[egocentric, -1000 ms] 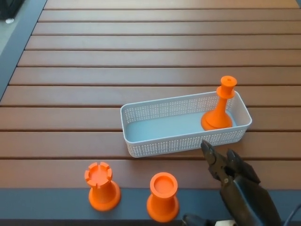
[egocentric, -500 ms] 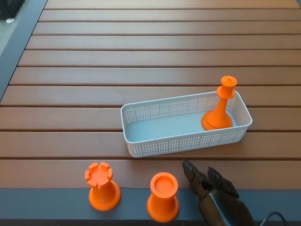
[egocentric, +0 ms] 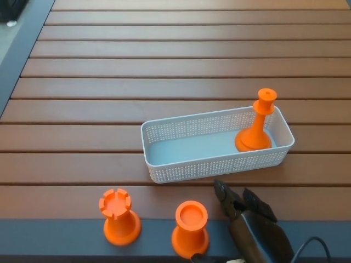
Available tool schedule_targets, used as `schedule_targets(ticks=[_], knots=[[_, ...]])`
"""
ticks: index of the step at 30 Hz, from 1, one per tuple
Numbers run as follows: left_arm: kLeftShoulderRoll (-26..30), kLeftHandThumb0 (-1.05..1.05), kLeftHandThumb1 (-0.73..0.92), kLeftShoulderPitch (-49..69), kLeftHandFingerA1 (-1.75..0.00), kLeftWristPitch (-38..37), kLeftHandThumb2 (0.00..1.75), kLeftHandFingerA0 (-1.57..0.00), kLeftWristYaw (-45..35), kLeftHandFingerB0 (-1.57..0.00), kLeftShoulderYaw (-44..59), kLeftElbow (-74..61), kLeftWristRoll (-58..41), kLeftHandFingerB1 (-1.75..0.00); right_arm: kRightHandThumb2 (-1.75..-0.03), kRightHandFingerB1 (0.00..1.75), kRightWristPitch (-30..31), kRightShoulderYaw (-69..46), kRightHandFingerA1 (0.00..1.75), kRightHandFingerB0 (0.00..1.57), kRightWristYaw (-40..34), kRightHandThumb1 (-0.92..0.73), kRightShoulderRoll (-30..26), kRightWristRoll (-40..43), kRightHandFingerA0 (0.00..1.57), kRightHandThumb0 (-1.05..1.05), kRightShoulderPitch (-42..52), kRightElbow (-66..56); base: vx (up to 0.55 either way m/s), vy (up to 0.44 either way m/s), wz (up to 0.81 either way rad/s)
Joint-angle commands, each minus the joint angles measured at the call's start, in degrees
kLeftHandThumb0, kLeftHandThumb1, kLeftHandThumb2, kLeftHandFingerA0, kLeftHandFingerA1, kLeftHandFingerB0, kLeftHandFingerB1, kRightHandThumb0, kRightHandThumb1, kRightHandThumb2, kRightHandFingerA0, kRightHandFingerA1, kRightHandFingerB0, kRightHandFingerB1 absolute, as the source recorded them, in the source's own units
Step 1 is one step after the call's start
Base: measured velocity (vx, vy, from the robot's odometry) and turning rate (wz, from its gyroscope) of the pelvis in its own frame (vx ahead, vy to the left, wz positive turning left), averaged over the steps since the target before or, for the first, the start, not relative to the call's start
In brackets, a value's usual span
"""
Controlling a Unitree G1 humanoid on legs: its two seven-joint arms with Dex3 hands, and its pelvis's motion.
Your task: Using the right hand to place 3 different shape and weight chess pieces into a small container
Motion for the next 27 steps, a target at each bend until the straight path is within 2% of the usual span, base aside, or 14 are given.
schedule_targets(ticks=[1, 6, 7, 10, 11, 14, 15, 16, 20, 21, 24, 25, 26, 27], knots=[[0.0, -0.05, 0.45, 0.4, -1.31, 0.8, 1.22, -1.43, -1.0, -1.44, 0.7, -0.4, -1.5, -1.30, -0.88, 0.02, 0.6, 1.4, 0.15, 0.00, -2.0, -0.49, 1.1, 0.0, 0.00, -0.89, 0.2, -0.3, 0.00, 0.000, 0.00], [0.4, -0.06, 0.44, 0.6, -1.31, 1.1, 1.22, -1.45, 1.3, -1.44, -0.5, -0.7, 0.5, -1.31, -0.88, 0.02, 1.2, 3.9, 0.15, 0.04, -2.4, -0.50, 1.6, -1.5, 0.00, -0.88, 0.1, -0.4, 0.00, 0.000, 0.00], [0.2, -0.06, 0.41, 1.0, -1.33, 1.2, 1.21, -1.46, 0.5, -1.46, -0.3, -1.0, -0.2, -1.32, -0.73, 0.15, 2.0, 4.5, 0.00, 0.00, -1.7, -0.51, 1.7, -1.8, 0.00, -0.82, 0.0, -0.4, 0.00, 0.000, 0.00], [-0.1, -0.06, 0.41, 1.5, -1.33, 1.4, 1.21, -1.46, -0.7, -1.46, 0.0, -1.7, -1.1, -1.32, -0.73, 0.15, 3.1, 5.5, 0.00, 0.00, -0.7, -0.51, 2.0, -2.2, 0.00, -0.82, -0.1, -0.5, 0.00, 0.000, 0.00], [-0.2, -0.03, 0.40, 1.6, -1.32, 1.6, 1.21, -1.44, -0.2, -1.45, 0.0, -1.9, -0.9, -1.31, -0.87, 0.03, 3.5, 5.3, 0.16, 0.00, -1.1, -0.48, 2.1, -2.1, 0.00, -0.87, -0.3, 0.0, 0.00, 0.000, 0.00], [-0.3, -0.03, 0.40, 1.7, -1.32, 2.0, 1.21, -1.44, 0.5, -1.45, -0.1, -2.2, -0.7, -1.31, -0.87, 0.03, 4.1, 5.1, 0.16, 0.00, -1.8, -0.48, 2.2, -1.8, 0.00, -0.87, -0.5, 0.8, 0.00, 0.000, 0.00], [-0.3, -0.03, 0.42, 1.7, -1.32, 1.6, 1.22, -1.45, 0.5, -1.45, -0.3, -2.2, -0.4, -1.31, -0.72, 0.12, 4.3, 4.4, 0.04, 0.05, -2.0, -0.43, 2.5, -1.1, 0.00, -0.85, -0.6, 1.3, 0.00, 0.000, 0.00], [-0.2, -0.04, 0.43, 1.5, -1.33, 1.3, 1.22, -1.45, 0.9, -1.45, -0.6, -2.1, 0.2, -1.32, -0.59, 0.22, 4.7, 3.7, 0.03, 0.00, -2.2, -0.56, 3.0, -0.3, 0.00, -0.83, -0.9, 2.0, 0.00, 0.000, 0.00], [-0.2, -0.04, 0.43, 1.4, -1.33, 1.6, 1.22, -1.45, 1.5, -1.45, -0.9, -2.0, 0.5, -1.32, -0.59, 0.22, 5.2, 3.6, 0.03, 0.00, -2.3, -0.56, 3.2, -0.1, 0.00, -0.83, -1.2, 2.2, 0.00, 0.000, 0.00], [-0.4, -0.16, 0.12, 1.2, -1.31, 2.4, 1.74, -1.50, 1.1, -1.43, -0.7, -2.2, -0.1, -1.26, -0.88, 0.02, 5.3, 4.0, 0.20, 0.01, -2.2, -0.47, 3.6, 0.2, 0.00, -0.84, -1.5, 2.7, 0.00, 0.000, 0.00], [-0.5, -0.16, 0.12, 1.1, -1.31, 2.8, 1.74, -1.50, 0.9, -1.43, -0.6, -2.4, -0.4, -1.26, -0.88, 0.02, 5.5, 4.1, 0.20, 0.01, -2.2, -0.47, 3.7, 0.5, 0.00, -0.84, -1.7, 3.0, 0.00, 0.000, 0.00], [-0.7, -0.04, 0.49, 1.0, -1.35, 3.3, 1.26, -1.46, 0.3, -1.48, -0.4, -2.2, -0.9, -1.35, -0.88, 0.10, 5.0, 3.9, 0.33, 0.11, -2.7, -0.47, 4.1, 1.3, 0.03, -0.79, -1.9, 3.6, 0.00, 0.000, 0.00], [-0.9, -0.04, 0.49, 0.8, -1.35, 3.7, 1.26, -1.46, -0.1, -1.48, -0.1, -2.1, -1.3, -1.35, -0.88, 0.10, 4.6, 3.7, 0.33, 0.11, -3.0, -0.47, 4.4, 2.0, 0.03, -0.79, -2.0, 4.1, 0.00, 0.000, 0.00], [-1.0, -0.04, 0.52, 0.6, -1.35, 4.1, 1.27, -1.44, -0.4, -1.48, 0.1, -2.0, -1.8, -1.35, -0.87, 0.08, 4.1, 3.3, 0.47, 0.15, -3.8, -0.51, 4.9, 2.8, 0.04, -0.85, -2.1, 4.8, 0.00, 0.000, 0.00]])
